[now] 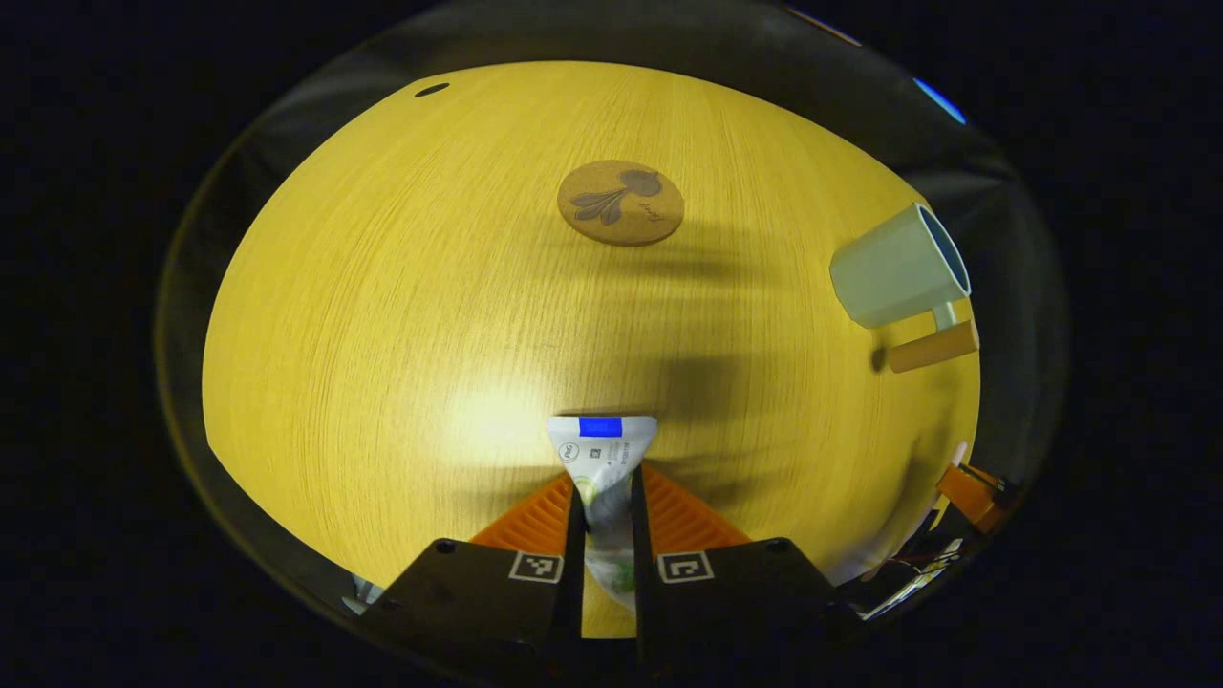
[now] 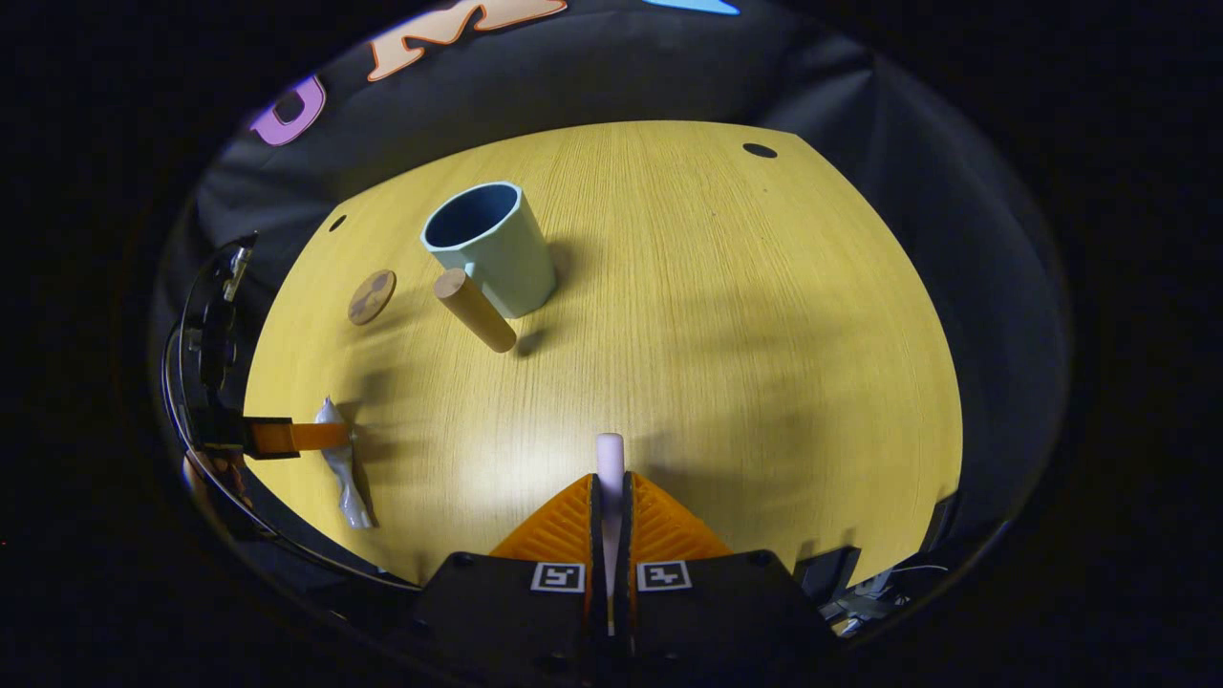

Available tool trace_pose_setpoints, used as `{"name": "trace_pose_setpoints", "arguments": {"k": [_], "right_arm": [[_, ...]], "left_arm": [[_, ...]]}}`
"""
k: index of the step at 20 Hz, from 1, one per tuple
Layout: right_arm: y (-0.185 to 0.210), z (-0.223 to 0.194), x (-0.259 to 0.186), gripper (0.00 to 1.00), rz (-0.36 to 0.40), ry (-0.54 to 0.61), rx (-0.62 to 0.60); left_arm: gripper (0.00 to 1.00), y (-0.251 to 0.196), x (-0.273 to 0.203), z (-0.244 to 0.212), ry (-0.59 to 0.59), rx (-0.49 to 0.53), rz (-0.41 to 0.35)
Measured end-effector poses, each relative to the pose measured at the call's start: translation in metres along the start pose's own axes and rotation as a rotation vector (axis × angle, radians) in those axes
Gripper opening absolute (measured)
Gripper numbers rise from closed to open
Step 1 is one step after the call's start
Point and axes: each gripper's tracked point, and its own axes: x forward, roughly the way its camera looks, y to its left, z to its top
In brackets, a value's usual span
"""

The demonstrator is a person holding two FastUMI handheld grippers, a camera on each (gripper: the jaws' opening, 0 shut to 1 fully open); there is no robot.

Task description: Put the toothbrush and toothpaste on the desktop into the cup, then pick up the cup and place it on the coaster on the desktop.

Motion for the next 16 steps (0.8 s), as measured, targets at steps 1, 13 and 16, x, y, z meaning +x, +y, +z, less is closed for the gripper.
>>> {"name": "trace_pose_setpoints", "arguments": {"k": [1, 13, 16], "right_arm": [[-0.001, 0.003, -0.001, 0.05, 0.002, -0.008, 0.001], [-0.011, 0.067, -0.012, 0.06, 0.007, -0.238, 0.050], [0.004, 0.101, -0.026, 0.06, 0.053, -0.344, 0.050]], "left_arm": [[0.18, 0.000, 0.000, -0.001, 0.005, -0.003, -0.004], [0.00, -0.001, -0.020, 0.018, -0.172, -0.042, -0.061], [0.01, -0.001, -0.028, 0.019, -0.190, -0.051, -0.073]]}}
